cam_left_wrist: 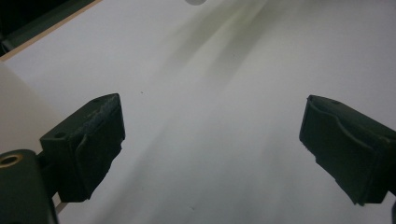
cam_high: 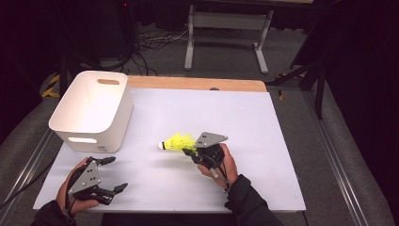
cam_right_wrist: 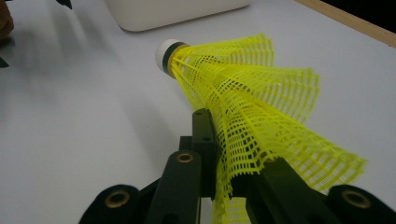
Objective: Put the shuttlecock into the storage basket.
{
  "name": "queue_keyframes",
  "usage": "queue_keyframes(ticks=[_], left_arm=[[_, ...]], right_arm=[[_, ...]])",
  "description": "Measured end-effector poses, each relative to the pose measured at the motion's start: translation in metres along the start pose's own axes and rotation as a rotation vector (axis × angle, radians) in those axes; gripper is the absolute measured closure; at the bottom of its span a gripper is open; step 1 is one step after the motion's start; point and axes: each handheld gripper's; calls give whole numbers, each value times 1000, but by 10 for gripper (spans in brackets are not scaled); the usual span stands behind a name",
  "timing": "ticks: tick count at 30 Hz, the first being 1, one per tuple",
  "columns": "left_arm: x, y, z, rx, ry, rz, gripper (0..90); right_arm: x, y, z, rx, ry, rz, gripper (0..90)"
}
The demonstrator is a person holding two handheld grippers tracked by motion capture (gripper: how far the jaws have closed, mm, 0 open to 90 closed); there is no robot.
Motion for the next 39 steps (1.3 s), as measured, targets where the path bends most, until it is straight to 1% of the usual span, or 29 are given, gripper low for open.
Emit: queue_keyframes(ticks=[9, 14, 18, 21, 24, 26, 28, 30, 31, 33, 34, 37, 38, 39], left_arm=[[1, 0, 1, -2, -4, 2, 78], [2, 0, 3, -7, -1, -7, 83], [5, 1, 7, -11, -2, -19, 83], [7, 0, 10, -12, -3, -16, 86], [9, 0, 14, -15, -4, -22, 95], [12, -1, 20, -22, -7, -24, 100], [15, -1, 24, -25, -13, -13, 104], [17, -1, 27, -30, -11, -9, 111], [20, 0, 32, -37, -13, -13, 113], [21, 0, 34, -39, -15, -11, 118], [24, 0, 41, -46, -15, -7, 121], [30, 2, 49, -58, -19, 0, 126], [32, 2, 52, -61, -24, 11, 131], [33, 3, 55, -66, -23, 12, 140]], right_arm=[[-7, -6, -12, 14, -7, -21, 860], [-11, -7, -16, 20, -12, -26, 860], [-14, -8, -19, 22, -16, -27, 861], [-16, -9, -22, 26, -19, -30, 860], [-17, -10, -23, 25, -18, -32, 861], [-17, -9, -26, 24, -17, -30, 860], [-17, -9, -27, 25, -18, -31, 860], [-17, -8, -28, 25, -16, -30, 860], [-17, -7, -29, 26, -16, -28, 860], [-16, -7, -29, 24, -18, -30, 860], [-16, -7, -30, 27, -17, -32, 860], [-15, -7, -31, 27, -15, -35, 860], [-15, -7, -31, 27, -17, -37, 860], [-15, -7, -31, 26, -18, -38, 860]])
Point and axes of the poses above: each handheld gripper's, and its own axes: z roughly forward along the jaws, x roughly out of its top, y roughly to its right, and after that the axes turned 4 degrees about z, right-handed
